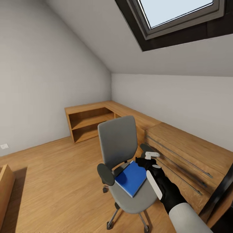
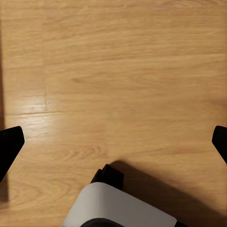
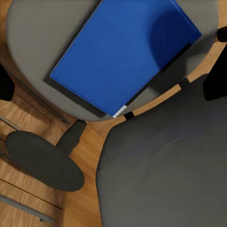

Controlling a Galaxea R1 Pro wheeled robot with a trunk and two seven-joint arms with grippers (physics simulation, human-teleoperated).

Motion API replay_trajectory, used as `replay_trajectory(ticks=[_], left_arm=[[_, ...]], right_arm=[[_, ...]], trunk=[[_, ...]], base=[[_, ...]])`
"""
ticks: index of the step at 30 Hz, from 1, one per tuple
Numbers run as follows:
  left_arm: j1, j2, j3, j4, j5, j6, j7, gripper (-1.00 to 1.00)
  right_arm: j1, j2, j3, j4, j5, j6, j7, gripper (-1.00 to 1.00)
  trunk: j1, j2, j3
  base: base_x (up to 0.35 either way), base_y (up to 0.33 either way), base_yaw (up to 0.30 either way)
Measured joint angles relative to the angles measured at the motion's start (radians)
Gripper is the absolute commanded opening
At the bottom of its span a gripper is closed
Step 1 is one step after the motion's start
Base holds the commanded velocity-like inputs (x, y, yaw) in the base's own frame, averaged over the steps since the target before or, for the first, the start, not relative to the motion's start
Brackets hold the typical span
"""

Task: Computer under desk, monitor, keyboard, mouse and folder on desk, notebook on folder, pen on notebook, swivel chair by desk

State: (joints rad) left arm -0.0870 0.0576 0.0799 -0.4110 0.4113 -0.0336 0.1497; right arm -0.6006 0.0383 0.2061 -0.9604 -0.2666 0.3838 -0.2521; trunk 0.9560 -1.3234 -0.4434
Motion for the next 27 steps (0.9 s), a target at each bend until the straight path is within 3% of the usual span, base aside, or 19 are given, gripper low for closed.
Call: replay_trajectory(ticks=[14, 15, 22, 27], left_arm=[[0.0, 0.004, 0.002, -0.045, 0.004, 0.006, -0.002, 1.0], [-0.001, 0.015, 0.002, -0.142, 0.003, 0.042, -0.001, 1.0], [0.0, 0.022, 0.002, -0.374, 0.002, 0.297, 0.003, 1.0], [0.0, 0.029, 0.036, -0.641, 0.004, 0.512, 0.005, 1.0]], right_arm=[[0.001, -0.005, 0.001, 0.02, 0.006, -0.085, 0.004, 1.0], [0.002, -0.006, -0.001, 0.063, 0.006, -0.097, 0.005, 1.0], [-0.015, 0.001, -0.002, 0.246, 0.008, -0.173, 0.003, 1.0], [-0.143, 0.018, -0.002, 0.459, 0.009, -0.278, 0.003, 1.0]], trunk=[[0.0, 0.0, -0.001], [0.0, 0.0, -0.001], [0.0, 0.0, -0.001], [0.0, 0.0, -0.001]], base=[[0.0, 0.0, 0.005], [0.0, 0.0, 0.0], [0.0, 0.0, 0.0], [0.0, 0.0, 0.0]])
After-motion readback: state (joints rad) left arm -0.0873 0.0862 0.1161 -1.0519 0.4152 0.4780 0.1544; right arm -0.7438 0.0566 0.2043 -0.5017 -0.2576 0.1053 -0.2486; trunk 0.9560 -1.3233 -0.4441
